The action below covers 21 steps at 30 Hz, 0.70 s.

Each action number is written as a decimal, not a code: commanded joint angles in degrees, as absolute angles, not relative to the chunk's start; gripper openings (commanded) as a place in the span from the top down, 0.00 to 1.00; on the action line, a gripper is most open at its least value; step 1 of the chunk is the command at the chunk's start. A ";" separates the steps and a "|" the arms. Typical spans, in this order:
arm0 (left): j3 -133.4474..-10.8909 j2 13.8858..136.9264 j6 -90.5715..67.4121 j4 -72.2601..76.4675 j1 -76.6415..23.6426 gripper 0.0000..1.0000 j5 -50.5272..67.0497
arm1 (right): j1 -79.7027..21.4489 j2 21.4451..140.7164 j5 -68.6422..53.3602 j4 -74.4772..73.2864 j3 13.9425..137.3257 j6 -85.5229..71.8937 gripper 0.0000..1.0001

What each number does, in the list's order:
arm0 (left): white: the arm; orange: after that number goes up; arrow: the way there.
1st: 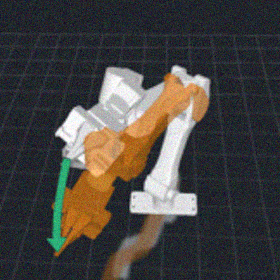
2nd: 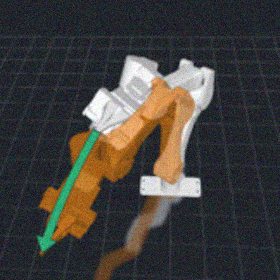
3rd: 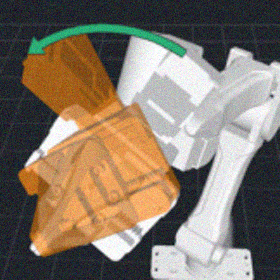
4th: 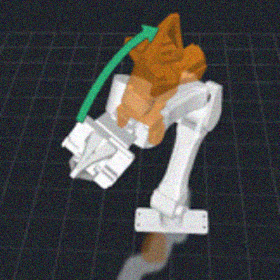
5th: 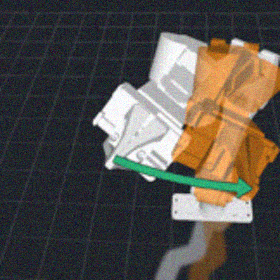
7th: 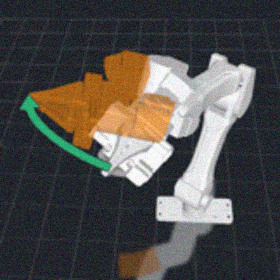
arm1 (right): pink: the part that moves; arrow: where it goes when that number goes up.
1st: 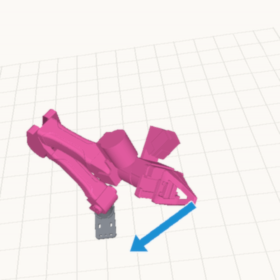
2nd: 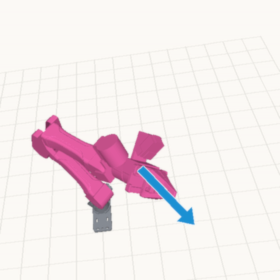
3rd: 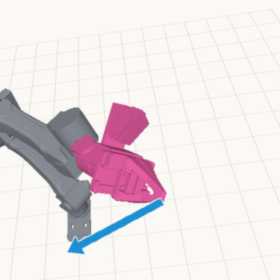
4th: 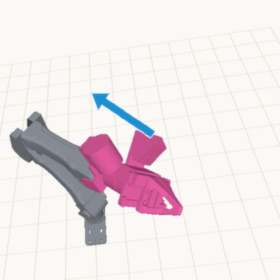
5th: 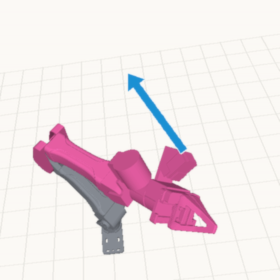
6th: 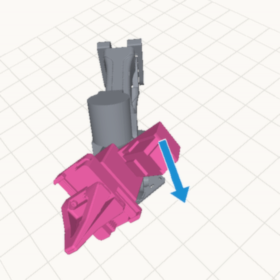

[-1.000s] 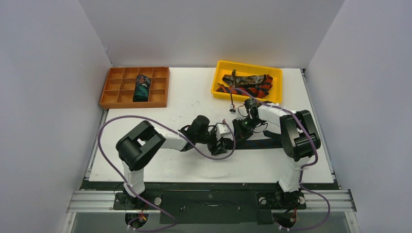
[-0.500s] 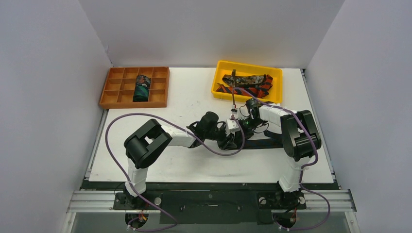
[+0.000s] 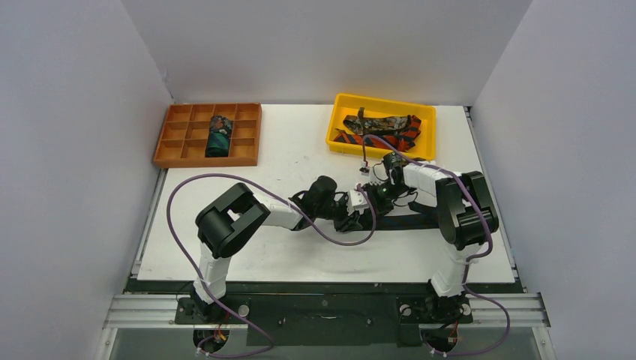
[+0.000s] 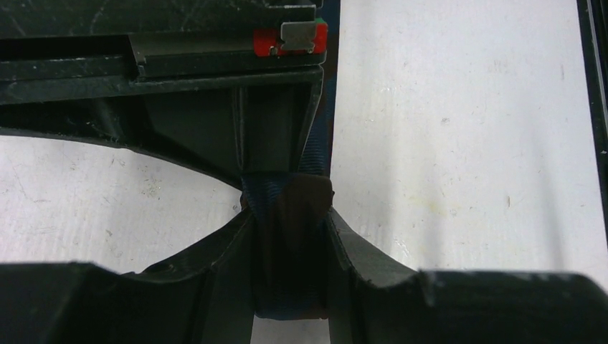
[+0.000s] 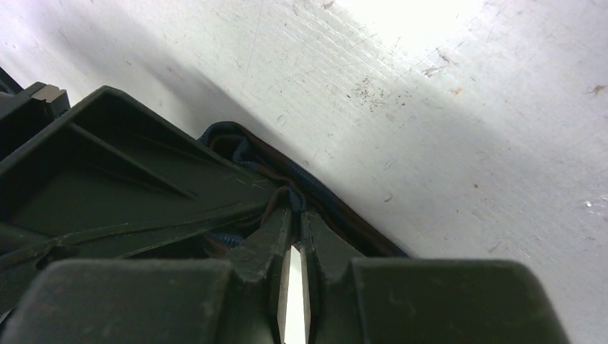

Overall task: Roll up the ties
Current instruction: Roll the tie at the center of the board.

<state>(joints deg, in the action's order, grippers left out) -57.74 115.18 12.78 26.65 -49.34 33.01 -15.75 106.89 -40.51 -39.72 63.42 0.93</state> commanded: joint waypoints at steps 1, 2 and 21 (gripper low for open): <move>-56.68 120.11 16.00 15.64 -50.18 0.74 27.69 | -15.01 104.59 -42.40 -37.91 62.00 2.34 0.90; -56.73 120.08 16.13 15.25 -50.18 0.75 27.60 | -14.49 103.84 -42.44 -39.34 62.30 2.58 0.88; -59.01 120.54 16.92 10.95 -50.54 0.76 27.92 | -11.79 101.88 -47.97 -43.11 63.27 2.37 0.63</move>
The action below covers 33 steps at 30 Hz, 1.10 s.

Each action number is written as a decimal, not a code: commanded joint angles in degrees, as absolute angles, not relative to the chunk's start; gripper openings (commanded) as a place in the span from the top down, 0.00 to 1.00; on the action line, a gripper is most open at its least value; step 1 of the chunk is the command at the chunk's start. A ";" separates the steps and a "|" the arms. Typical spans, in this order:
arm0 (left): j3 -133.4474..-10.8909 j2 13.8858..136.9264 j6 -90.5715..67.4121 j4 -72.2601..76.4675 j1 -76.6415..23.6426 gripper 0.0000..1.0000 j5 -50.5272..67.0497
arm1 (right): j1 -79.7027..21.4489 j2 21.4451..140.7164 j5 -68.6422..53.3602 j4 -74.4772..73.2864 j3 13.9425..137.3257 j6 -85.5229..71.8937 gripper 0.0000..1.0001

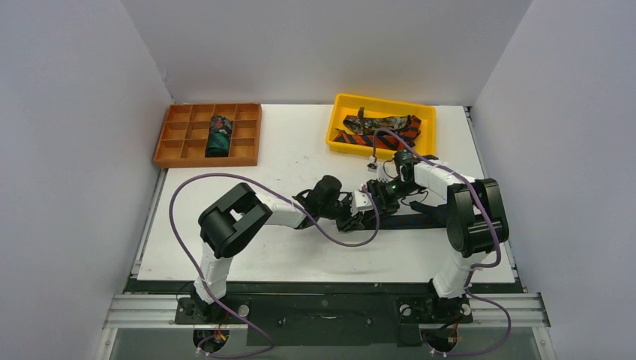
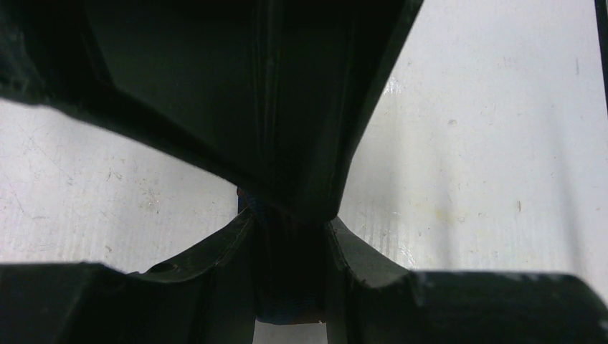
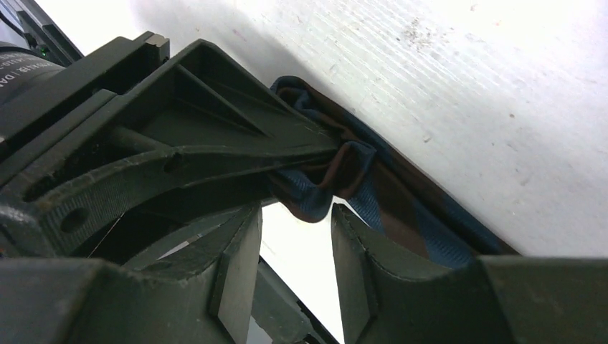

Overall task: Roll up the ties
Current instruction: Roll the tie at the center of the board.

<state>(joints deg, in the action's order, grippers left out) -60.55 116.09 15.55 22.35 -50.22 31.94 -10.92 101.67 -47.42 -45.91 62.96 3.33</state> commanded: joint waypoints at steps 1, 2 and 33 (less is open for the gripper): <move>-59.08 120.55 16.81 10.91 -50.54 0.76 27.90 | -12.02 102.64 -47.54 -42.61 63.36 1.91 0.65; -59.20 120.58 16.73 10.90 -50.54 0.76 27.97 | -12.12 103.00 -46.43 -41.70 63.46 1.61 0.67; -56.57 118.38 1.89 39.09 -49.46 0.25 33.41 | -12.59 109.98 -23.83 -45.72 64.32 6.02 1.00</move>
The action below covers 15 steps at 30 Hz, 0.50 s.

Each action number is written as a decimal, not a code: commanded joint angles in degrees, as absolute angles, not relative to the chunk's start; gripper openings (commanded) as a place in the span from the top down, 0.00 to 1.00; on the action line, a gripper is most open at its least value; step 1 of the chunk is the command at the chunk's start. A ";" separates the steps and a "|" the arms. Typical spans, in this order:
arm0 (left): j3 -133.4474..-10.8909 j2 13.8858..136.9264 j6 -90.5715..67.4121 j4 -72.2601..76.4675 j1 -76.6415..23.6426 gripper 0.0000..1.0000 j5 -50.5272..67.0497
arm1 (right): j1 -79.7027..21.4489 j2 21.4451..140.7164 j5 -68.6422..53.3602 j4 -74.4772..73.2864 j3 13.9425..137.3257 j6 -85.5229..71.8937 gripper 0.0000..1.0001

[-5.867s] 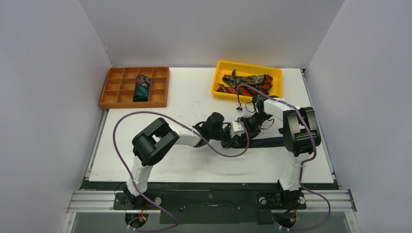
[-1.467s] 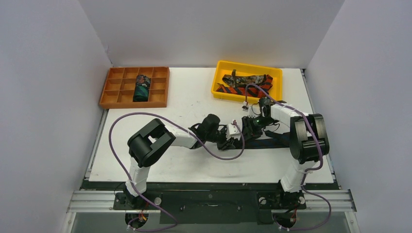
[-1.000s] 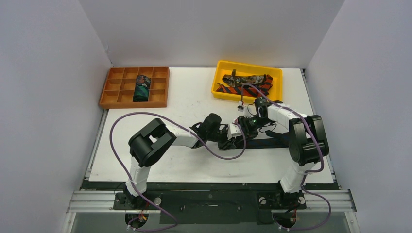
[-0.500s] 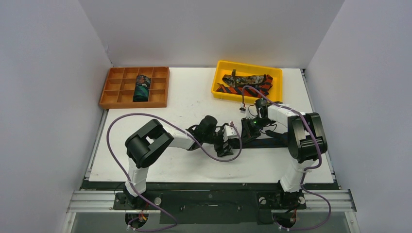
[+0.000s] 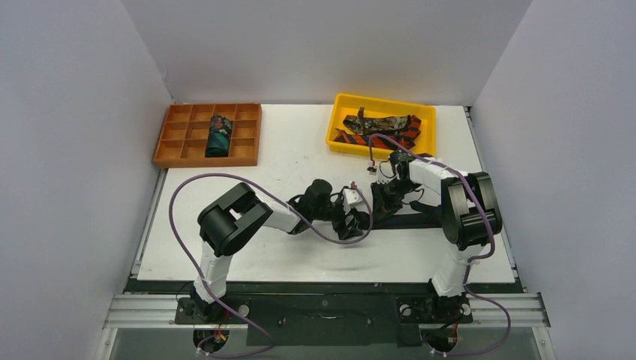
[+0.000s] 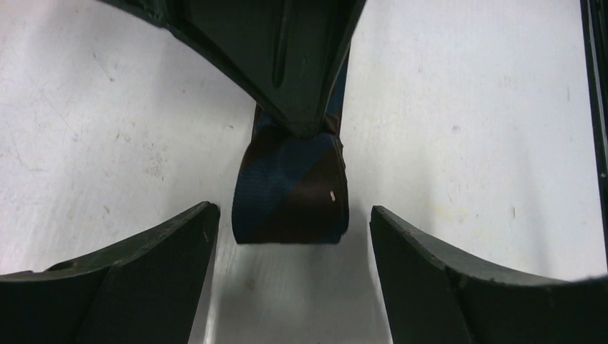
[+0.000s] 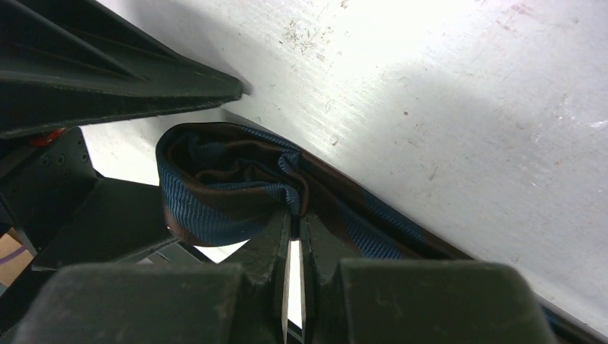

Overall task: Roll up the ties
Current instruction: Roll the tie at the center of the board.

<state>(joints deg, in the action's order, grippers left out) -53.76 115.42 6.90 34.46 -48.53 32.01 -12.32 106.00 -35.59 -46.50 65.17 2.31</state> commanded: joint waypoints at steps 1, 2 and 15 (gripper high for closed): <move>-56.89 118.78 1.37 39.68 -49.60 0.26 33.49 | -12.86 110.19 -24.18 -45.55 64.33 6.43 1.00; -57.57 119.58 1.26 39.79 -49.82 0.28 33.44 | -13.02 110.58 -24.70 -45.50 64.38 6.55 1.00; -56.87 120.53 10.32 33.39 -50.14 0.61 30.88 | -17.62 112.58 -29.28 -43.97 66.90 6.83 1.00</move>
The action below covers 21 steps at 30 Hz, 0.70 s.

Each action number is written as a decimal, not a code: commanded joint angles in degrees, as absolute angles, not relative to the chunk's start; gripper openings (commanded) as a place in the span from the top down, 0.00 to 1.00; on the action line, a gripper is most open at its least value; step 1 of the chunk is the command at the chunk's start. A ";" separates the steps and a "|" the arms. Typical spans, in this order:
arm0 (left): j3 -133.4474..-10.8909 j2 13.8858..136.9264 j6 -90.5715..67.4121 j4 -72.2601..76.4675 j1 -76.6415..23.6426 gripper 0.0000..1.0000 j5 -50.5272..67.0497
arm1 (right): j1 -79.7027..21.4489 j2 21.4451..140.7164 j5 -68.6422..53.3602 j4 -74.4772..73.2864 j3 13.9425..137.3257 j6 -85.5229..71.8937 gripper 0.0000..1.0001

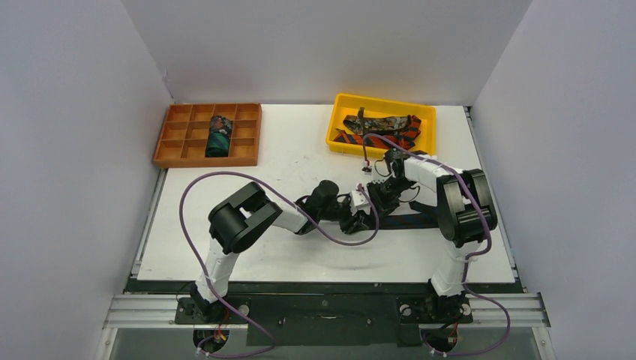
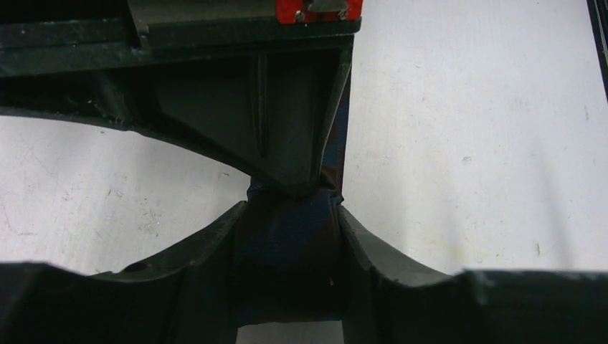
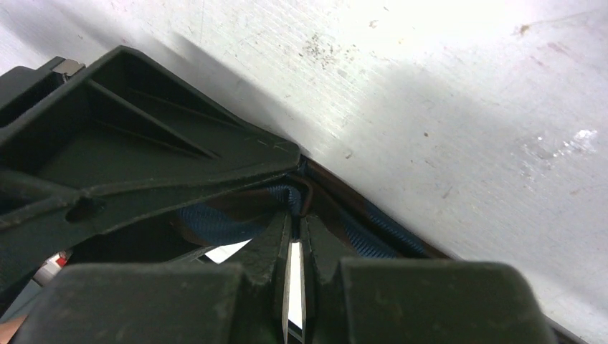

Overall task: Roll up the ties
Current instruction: Roll the tie at the center of the board.

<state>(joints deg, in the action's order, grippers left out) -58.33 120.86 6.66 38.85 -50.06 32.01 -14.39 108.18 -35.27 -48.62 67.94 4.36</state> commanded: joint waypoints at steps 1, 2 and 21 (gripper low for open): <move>-56.56 120.30 11.21 32.47 -50.12 0.65 30.69 | -18.03 112.54 -29.58 -43.88 67.07 6.74 1.00; -55.80 119.57 11.85 30.33 -50.04 0.72 30.00 | -18.15 112.29 -30.14 -43.96 67.39 6.71 1.00; -52.04 113.50 18.40 10.05 -48.91 1.00 17.66 | -6.64 103.60 -8.48 -56.97 69.43 24.59 0.62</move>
